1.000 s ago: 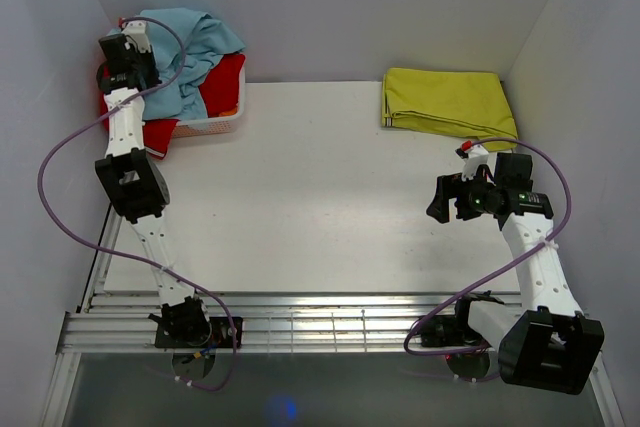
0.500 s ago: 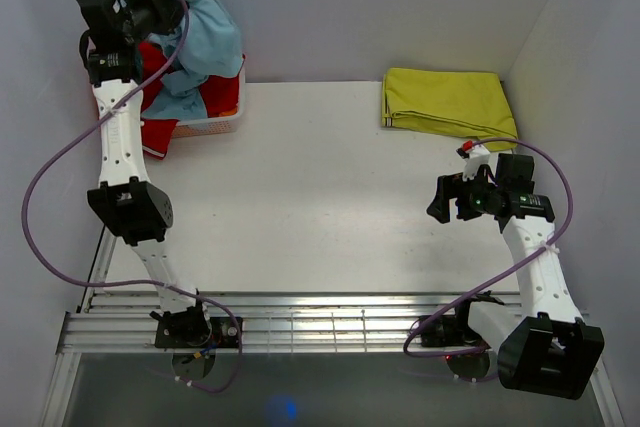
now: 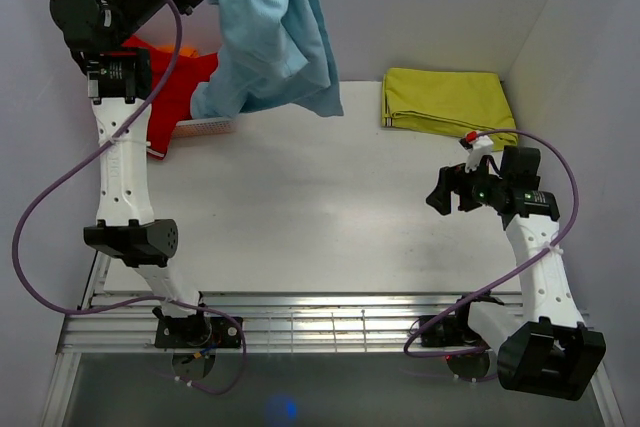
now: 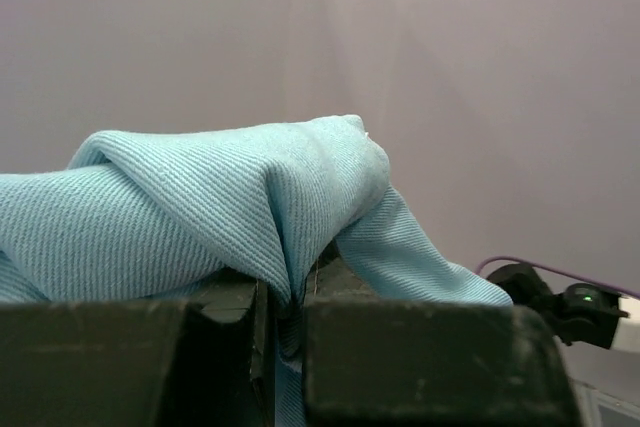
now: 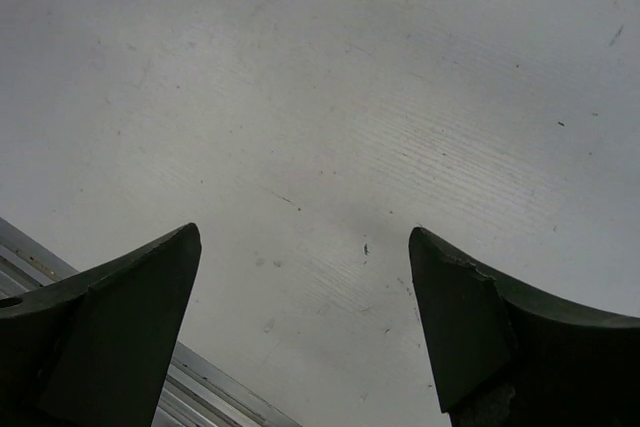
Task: Fold and stack the trousers
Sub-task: Move the trousers to the center of the board
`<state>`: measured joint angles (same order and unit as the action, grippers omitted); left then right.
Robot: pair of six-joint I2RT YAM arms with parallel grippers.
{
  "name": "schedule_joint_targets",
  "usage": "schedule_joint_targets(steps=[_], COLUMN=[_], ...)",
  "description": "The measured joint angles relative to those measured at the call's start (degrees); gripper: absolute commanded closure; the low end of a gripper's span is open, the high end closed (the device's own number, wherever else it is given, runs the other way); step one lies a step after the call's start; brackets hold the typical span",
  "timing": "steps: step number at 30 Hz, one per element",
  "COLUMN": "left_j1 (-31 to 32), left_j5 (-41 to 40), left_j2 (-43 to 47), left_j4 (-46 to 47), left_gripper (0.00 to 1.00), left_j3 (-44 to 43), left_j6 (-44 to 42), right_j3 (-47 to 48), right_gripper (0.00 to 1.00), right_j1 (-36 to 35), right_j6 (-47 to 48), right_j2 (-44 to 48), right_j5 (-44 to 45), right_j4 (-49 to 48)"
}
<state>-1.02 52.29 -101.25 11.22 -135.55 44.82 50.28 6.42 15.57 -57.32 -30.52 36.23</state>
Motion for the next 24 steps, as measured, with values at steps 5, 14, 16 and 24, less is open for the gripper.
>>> schedule_joint_targets(steps=[5, 14, 16, 24], left_j1=[7.0, 19.1, 21.5, 24.9], left_j5=[-0.6, 0.6, 1.0, 2.2], left_j2=[1.9, 6.0, 6.2, 5.0], left_j4=[3.6, 7.5, 7.9, 7.9], left_gripper=[1.0, 1.0, 1.0, 1.0], left_j3=[0.0, 3.6, 4.7, 7.4], left_j6=[2.3, 2.4, 2.0, 1.1], right_j3=[0.8, 1.8, 4.9, 13.1], right_gripper=[0.1, 0.1, 0.1, 0.39], right_j1=[0.0, -2.7, -7.4, -26.9], right_j6=[1.4, -2.4, -3.3, -2.6], right_j2=[0.8, 5.4, 3.7, -5.0], right_j5=[-5.9, -15.0, -14.9, -12.8], right_j4=[-1.2, -26.2, -30.3, -38.6])
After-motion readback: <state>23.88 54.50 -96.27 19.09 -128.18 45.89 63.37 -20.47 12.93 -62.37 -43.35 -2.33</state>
